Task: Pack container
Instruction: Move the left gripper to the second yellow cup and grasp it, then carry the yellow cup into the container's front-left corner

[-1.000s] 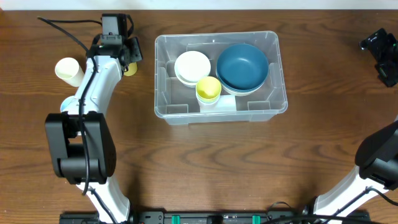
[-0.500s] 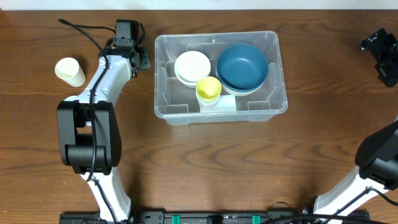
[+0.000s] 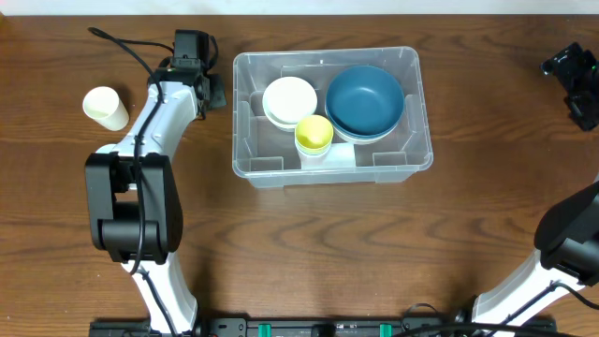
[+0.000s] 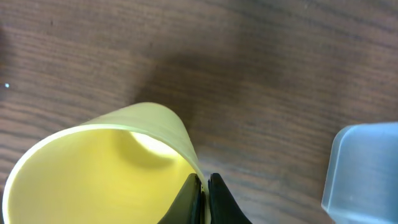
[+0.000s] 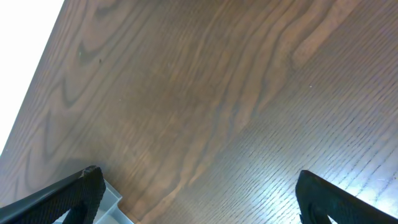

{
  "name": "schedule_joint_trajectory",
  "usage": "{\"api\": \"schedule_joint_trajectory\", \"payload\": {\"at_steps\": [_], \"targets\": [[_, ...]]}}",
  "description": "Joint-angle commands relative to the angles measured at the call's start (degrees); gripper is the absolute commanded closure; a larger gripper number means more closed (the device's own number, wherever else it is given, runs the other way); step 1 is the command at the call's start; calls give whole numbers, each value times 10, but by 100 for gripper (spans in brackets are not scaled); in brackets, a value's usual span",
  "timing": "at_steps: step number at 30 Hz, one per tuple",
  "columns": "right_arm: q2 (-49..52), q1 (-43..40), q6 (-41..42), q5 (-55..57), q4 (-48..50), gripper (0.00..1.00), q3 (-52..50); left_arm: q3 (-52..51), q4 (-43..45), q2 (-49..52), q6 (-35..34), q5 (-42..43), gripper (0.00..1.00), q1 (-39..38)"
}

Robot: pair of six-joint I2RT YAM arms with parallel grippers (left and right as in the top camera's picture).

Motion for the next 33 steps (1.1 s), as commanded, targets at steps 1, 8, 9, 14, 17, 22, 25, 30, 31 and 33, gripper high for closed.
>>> {"api": "schedule_joint_trajectory", "payload": {"at_steps": [1, 8, 9, 14, 17, 22, 25, 30, 31, 33], "targets": [[-1, 2, 5, 0, -1, 1, 2, 0, -23, 3, -3, -3, 94, 2], [-1, 2, 5, 0, -1, 1, 2, 1, -42, -17, -3, -20, 94, 2], [-1, 2, 5, 0, 0, 1, 2, 1, -44, -25, -3, -20, 94, 2], [-1, 2, 5, 0, 0, 1, 2, 1, -47, -93, -3, -20, 94, 2], [-1, 2, 5, 0, -1, 1, 2, 1, -51, -150, -8, -20, 94, 2], [-1, 2, 5, 0, 0, 1, 2, 1, -70, -239, -15, -19, 94, 1], [-1, 2, 5, 0, -1, 1, 2, 1, -101, -289, -36, -3, 94, -1], [-1, 2, 5, 0, 0, 1, 2, 1, -149, -348, -36, 85, 94, -30], [-1, 2, 5, 0, -1, 1, 2, 1, -158, -355, -36, 102, 94, -43], [-1, 2, 5, 0, 0, 1, 2, 1, -173, -361, -35, 118, 94, -71]]}}
